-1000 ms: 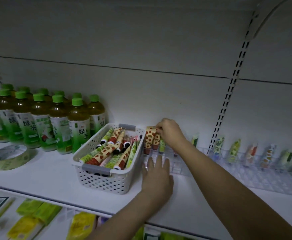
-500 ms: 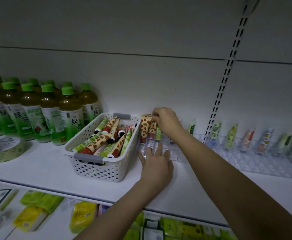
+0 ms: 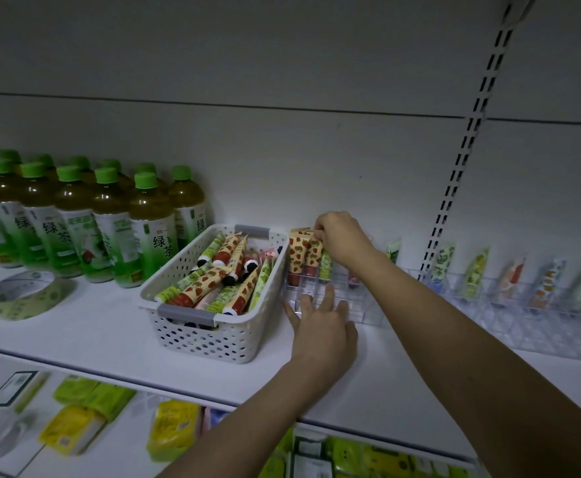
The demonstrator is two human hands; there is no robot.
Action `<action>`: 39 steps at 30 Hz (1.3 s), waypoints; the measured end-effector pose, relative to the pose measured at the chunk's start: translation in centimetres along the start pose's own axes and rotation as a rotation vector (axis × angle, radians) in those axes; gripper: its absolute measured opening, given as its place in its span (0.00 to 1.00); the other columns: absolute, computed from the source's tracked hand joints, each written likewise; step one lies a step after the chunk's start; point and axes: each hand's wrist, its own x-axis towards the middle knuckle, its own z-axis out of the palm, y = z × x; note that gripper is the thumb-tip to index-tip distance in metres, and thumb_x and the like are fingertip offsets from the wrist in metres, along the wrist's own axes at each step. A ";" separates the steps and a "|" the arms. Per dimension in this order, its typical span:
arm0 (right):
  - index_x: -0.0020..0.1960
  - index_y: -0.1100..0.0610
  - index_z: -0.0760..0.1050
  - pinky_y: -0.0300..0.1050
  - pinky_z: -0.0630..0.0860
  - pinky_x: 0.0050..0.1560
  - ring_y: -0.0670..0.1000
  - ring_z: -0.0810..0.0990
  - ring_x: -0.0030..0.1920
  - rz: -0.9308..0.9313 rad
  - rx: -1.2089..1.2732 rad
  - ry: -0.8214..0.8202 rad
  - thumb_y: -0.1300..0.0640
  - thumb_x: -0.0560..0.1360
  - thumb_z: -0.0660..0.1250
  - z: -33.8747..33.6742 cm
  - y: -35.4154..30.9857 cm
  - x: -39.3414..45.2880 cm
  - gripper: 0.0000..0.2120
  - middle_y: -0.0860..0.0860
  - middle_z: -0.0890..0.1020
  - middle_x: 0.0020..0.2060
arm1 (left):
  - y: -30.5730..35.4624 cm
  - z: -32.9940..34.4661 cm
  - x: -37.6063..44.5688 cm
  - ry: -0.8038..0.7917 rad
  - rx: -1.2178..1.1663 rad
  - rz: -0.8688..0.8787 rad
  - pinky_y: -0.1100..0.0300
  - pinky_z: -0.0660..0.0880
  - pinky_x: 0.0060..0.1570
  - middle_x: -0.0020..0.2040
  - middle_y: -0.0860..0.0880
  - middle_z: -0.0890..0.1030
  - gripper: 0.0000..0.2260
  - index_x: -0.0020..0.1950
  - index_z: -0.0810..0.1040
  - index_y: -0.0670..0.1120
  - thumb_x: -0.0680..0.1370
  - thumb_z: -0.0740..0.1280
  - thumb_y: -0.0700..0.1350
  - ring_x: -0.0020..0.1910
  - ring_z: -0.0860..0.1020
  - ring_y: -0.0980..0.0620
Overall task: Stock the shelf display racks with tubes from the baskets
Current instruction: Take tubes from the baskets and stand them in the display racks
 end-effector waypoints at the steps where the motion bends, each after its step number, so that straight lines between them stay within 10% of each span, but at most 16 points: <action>1: 0.49 0.65 0.80 0.55 0.78 0.53 0.60 0.80 0.47 0.003 -0.006 0.002 0.62 0.80 0.63 0.0 0.0 0.0 0.09 0.61 0.81 0.47 | 0.1 -0.1 0.0 -0.003 -0.005 -0.001 0.30 0.47 0.69 0.79 0.49 0.56 0.19 0.70 0.69 0.49 0.81 0.54 0.50 0.74 0.53 0.35; 16: 0.50 0.64 0.81 0.51 0.77 0.51 0.59 0.80 0.48 0.030 -0.005 0.024 0.61 0.79 0.64 0.3 -0.5 0.2 0.08 0.60 0.82 0.47 | 0.6 -1.1 -0.5 -0.058 -0.002 -0.040 0.28 0.43 0.69 0.79 0.48 0.54 0.19 0.72 0.68 0.48 0.81 0.55 0.47 0.75 0.51 0.35; 23: 0.60 0.62 0.76 0.43 0.69 0.49 0.57 0.76 0.54 0.019 0.016 0.065 0.62 0.78 0.63 -1.2 -1.7 -0.9 0.12 0.58 0.75 0.56 | 0.7 -4.5 -2.1 -0.225 0.090 -0.020 0.40 0.51 0.74 0.80 0.46 0.48 0.29 0.80 0.48 0.49 0.81 0.56 0.47 0.77 0.48 0.39; 27: 0.58 0.60 0.79 0.43 0.71 0.50 0.55 0.78 0.54 -0.007 0.126 0.109 0.63 0.77 0.63 -3.4 -4.1 -1.6 0.11 0.56 0.80 0.54 | -1.1 -9.9 -4.6 0.279 -0.025 0.235 0.49 0.75 0.55 0.60 0.47 0.78 0.16 0.66 0.74 0.48 0.79 0.59 0.46 0.59 0.73 0.47; 30: 0.51 0.60 0.83 0.44 0.75 0.51 0.53 0.81 0.50 -0.029 0.246 -0.001 0.63 0.77 0.65 -4.4 -7.0 -2.6 0.08 0.54 0.84 0.49 | -5.3 -14.7 -5.4 0.538 -0.093 0.207 0.54 0.77 0.42 0.47 0.52 0.83 0.08 0.50 0.83 0.50 0.77 0.64 0.44 0.45 0.77 0.53; 39: 0.48 0.67 0.82 0.53 0.80 0.48 0.59 0.83 0.46 0.076 0.255 -0.206 0.61 0.76 0.66 -1.6 -12.9 -3.4 0.10 0.63 0.84 0.44 | -14.7 -17.2 -3.2 -0.053 -0.001 -0.243 0.60 0.73 0.36 0.40 0.47 0.84 0.11 0.45 0.85 0.45 0.72 0.74 0.53 0.39 0.80 0.51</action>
